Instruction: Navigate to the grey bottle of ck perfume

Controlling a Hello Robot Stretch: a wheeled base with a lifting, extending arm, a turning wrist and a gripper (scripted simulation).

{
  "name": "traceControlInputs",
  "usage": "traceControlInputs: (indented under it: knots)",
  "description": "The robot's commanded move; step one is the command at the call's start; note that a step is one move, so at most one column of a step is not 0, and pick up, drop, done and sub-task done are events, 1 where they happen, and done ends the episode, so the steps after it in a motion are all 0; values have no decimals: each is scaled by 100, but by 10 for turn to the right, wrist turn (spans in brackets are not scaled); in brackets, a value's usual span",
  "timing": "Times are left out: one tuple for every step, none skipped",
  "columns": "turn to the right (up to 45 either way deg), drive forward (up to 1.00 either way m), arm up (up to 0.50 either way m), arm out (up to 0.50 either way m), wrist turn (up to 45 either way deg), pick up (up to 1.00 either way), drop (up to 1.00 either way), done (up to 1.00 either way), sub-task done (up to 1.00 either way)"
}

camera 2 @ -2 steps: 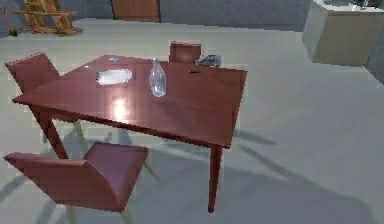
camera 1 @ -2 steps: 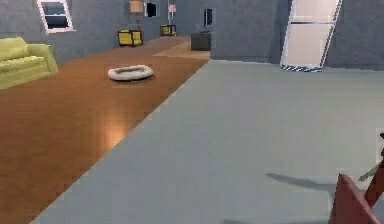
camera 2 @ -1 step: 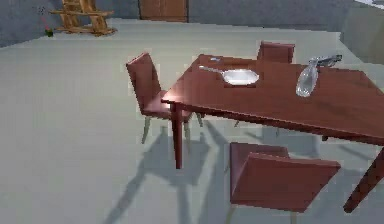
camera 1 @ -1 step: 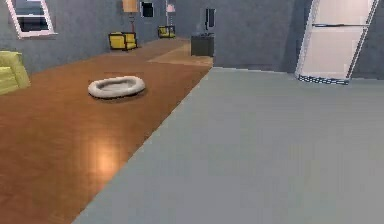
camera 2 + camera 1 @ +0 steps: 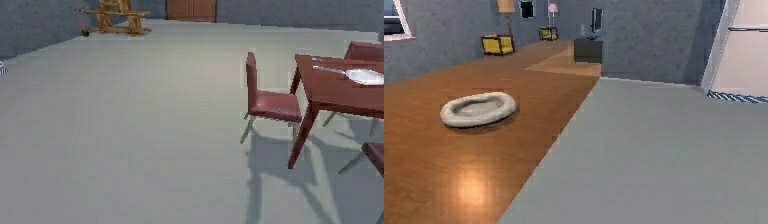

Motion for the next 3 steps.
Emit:
traceControlInputs:
  knots:
    - [0,100,0,0,0,0,0,0,0]
    - [0,100,0,0,0,0,0,0,0]
    - [0,100,0,0,0,0,0,0,0]
